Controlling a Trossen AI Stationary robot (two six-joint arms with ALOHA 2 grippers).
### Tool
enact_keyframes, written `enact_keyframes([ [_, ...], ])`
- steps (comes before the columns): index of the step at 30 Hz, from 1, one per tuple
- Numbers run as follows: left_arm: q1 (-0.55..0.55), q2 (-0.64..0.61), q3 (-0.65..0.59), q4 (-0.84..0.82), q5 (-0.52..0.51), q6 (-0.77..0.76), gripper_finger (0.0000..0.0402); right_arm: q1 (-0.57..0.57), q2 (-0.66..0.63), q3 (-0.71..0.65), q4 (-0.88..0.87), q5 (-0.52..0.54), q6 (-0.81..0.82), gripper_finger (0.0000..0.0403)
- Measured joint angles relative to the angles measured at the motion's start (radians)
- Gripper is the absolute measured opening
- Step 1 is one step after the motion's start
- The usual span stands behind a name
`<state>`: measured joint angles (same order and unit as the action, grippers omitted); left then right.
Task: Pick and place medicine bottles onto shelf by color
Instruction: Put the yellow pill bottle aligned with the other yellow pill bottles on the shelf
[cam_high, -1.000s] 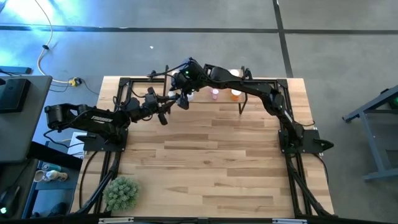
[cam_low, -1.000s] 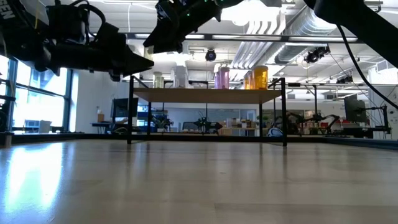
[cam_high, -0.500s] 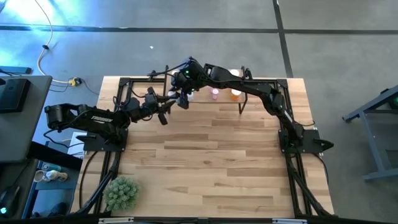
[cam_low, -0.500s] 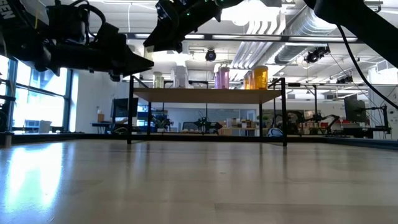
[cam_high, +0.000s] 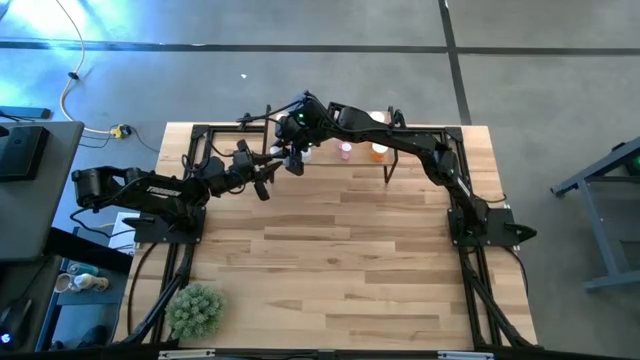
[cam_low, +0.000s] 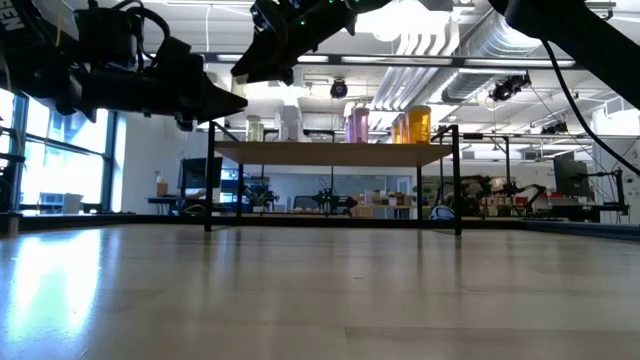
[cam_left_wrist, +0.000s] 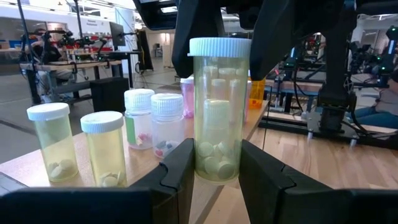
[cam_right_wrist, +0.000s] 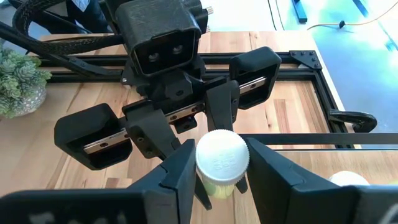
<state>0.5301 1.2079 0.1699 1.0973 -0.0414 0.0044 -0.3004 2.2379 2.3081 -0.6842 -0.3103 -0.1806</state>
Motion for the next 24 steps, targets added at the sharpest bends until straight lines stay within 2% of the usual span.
enact_keyframes([
  [12,0.0,0.0,0.0,0.0,0.0,0.0,0.0105,0.0,0.0,0.0,-0.001,0.0,0.0,0.0113],
  [24,-0.001,-0.002,0.0,-0.007,-0.009,0.055,0.0195,-0.001,0.0,0.0,-0.003,0.027,-0.001,0.0112],
])
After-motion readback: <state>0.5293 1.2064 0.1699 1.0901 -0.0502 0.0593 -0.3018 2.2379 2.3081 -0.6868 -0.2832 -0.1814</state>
